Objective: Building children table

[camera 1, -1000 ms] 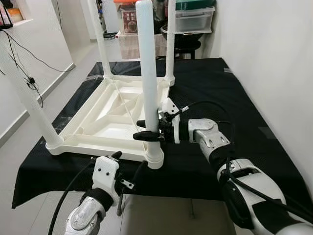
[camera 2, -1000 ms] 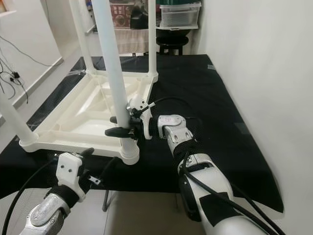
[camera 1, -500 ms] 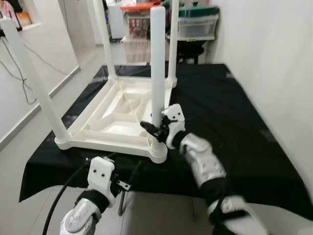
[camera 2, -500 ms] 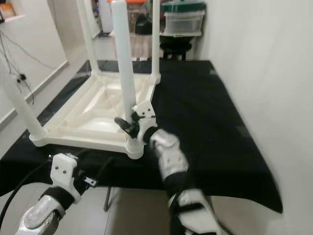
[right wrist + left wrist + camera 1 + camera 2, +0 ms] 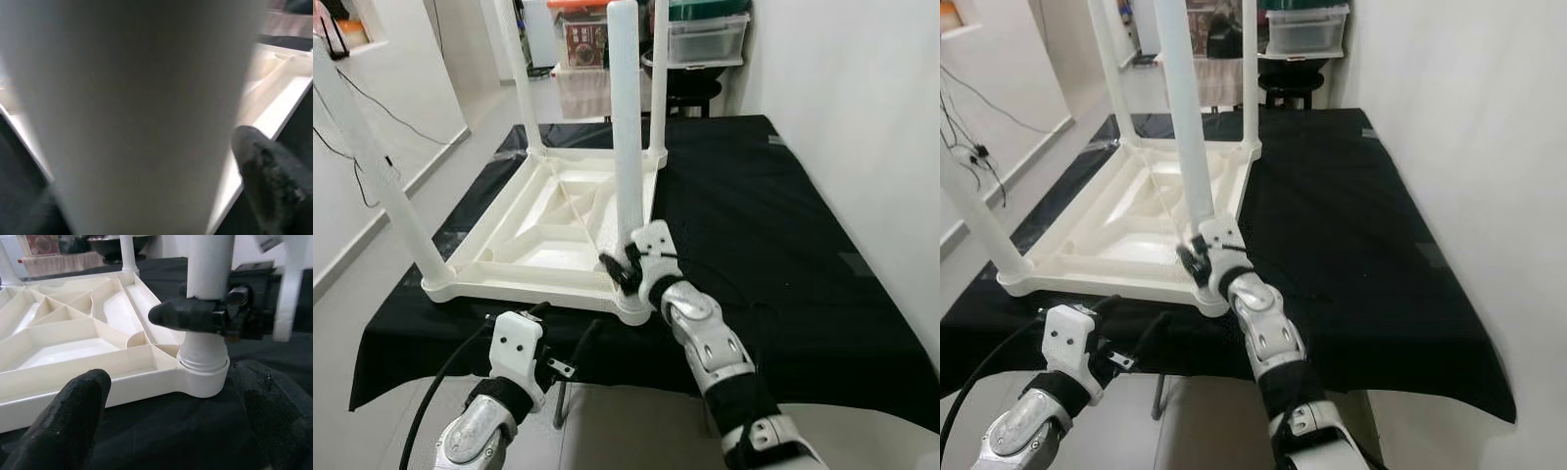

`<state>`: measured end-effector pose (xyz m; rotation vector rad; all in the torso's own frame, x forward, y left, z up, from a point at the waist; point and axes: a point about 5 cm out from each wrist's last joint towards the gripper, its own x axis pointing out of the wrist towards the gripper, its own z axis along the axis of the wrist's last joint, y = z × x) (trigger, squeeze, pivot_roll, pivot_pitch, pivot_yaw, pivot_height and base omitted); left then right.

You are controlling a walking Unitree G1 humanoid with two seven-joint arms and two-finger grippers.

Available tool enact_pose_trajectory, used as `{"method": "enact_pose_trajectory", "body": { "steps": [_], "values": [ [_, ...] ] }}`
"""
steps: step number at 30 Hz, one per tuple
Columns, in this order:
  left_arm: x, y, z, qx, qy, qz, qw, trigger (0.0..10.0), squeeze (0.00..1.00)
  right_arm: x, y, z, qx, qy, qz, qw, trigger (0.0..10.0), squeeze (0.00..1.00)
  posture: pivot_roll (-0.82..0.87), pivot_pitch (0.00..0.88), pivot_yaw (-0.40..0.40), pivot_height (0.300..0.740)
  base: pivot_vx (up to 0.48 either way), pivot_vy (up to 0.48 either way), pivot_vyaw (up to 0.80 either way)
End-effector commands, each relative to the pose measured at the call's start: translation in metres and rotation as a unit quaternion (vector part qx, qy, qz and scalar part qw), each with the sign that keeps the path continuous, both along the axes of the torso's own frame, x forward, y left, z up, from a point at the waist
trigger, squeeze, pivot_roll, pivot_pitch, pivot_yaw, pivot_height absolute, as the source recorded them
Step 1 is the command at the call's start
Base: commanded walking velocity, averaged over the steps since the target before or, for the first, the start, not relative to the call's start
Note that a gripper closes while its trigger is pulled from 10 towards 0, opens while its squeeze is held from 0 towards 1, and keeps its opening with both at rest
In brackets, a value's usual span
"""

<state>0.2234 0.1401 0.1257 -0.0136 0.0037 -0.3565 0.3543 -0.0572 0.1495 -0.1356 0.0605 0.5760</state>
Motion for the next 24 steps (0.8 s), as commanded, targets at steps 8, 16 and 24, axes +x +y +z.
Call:
{"method": "enact_pose_trajectory", "body": {
  "steps": [8, 16, 24],
  "values": [
    [0.002, -0.004, -0.001, -0.004, 0.004, -0.001, 1.0, 10.0, 0.0, 0.01, 0.002, 0.025, 0.009, -0.019, 0.235, 0.972, 10.0, 0.0, 0.01, 0.043, 0.004, 0.74, 0.0, 0.0, 0.0],
    [0.002, -0.005, -0.003, -0.005, 0.004, 0.001, 1.0, 10.0, 0.0, 0.016, -0.006, 0.028, 0.006, 0.018, 0.298, 0.954, 10.0, 0.0, 0.02, 0.034, -0.002, 0.74, 0.0, 0.0, 0.0],
    [0.001, -0.006, -0.003, -0.007, 0.005, 0.0, 1.0, 10.0, 0.0, 0.018, -0.006, 0.017, 0.017, 0.074, 0.273, 0.959, 0.0, 0.0, 0.02, 0.041, -0.002, 0.74, 0.0, 0.0, 0.0]
  ]
}}
